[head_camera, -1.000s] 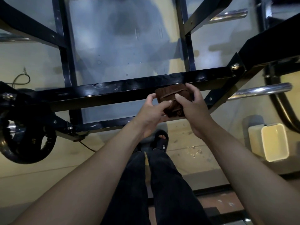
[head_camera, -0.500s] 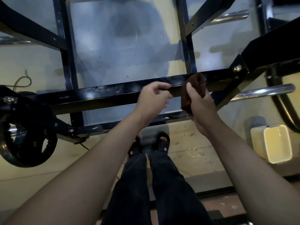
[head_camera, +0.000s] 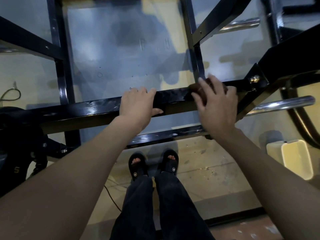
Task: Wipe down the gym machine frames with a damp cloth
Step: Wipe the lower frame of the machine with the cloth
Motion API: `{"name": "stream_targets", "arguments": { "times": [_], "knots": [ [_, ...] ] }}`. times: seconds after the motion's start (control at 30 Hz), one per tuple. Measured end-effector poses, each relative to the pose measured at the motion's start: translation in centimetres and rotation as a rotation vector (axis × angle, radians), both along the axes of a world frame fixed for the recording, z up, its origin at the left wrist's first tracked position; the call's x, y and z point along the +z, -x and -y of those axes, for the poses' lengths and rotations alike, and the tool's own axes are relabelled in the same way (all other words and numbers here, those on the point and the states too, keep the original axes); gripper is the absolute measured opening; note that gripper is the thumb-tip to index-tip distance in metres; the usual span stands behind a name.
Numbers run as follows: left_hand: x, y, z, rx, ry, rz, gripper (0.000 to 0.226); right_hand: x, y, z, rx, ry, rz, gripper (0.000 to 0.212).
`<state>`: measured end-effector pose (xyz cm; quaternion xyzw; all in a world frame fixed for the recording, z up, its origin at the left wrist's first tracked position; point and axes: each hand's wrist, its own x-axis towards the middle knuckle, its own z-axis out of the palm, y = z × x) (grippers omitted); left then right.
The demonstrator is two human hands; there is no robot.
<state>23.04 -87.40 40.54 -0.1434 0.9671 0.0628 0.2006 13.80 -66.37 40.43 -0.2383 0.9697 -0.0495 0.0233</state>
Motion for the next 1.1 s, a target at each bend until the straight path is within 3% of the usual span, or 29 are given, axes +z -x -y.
{"name": "stream_targets", "arguments": {
  "times": [0.1, 0.23, 0.3, 0.43, 0.5, 0.63, 0.67, 0.77, 0.87, 1.03, 1.1],
  "knots": [
    [-0.1, 0.1, 0.3, 0.012, -0.026, -0.007, 0.06, -0.4, 1.2, 2.8, -0.172, 0.022, 0.062, 0.052],
    [-0.5, 0.5, 1.0, 0.033, -0.037, -0.015, 0.063, -1.4, -1.8, 4.8, 0.244, 0.129, 0.066, 0.049],
    [-0.6, 0.5, 1.3, 0.039, -0.057, -0.005, 0.063, -1.5, -1.5, 2.2, 0.307, 0.133, 0.055, 0.05],
    [-0.5, 0.6, 1.3, 0.036, -0.045, 0.024, 0.061, -0.7, 1.8, 1.5, -0.064, 0.103, 0.051, 0.048],
    [-0.4, 0.6, 1.2, 0.039, -0.069, 0.032, 0.06, -0.6, 1.2, 4.4, -0.136, 0.113, 0.081, 0.047],
    [-0.5, 0.7, 1.2, 0.05, -0.071, 0.025, 0.06, -1.3, -2.5, 3.5, 0.357, 0.182, 0.084, 0.05],
    [-0.6, 0.6, 1.2, 0.051, -0.08, 0.027, 0.06, -1.2, -2.6, 1.8, 0.398, 0.184, 0.094, 0.053],
    [-0.5, 0.6, 1.1, 0.055, -0.087, 0.027, 0.061, -0.8, 0.2, -0.6, 0.175, 0.125, 0.067, 0.054],
    [-0.4, 0.7, 1.2, 0.08, -0.11, 0.036, 0.056, -1.2, 0.8, 3.1, -0.062, 0.124, 0.044, 0.047],
    [-0.4, 0.6, 1.2, 0.111, -0.129, 0.003, 0.051, -1.2, -2.9, 2.7, 0.427, 0.232, 0.103, 0.051],
    [-0.4, 0.6, 1.1, 0.113, -0.133, 0.006, 0.053, -0.4, -1.4, 0.2, 0.375, 0.186, 0.102, 0.054]
  ]
}}
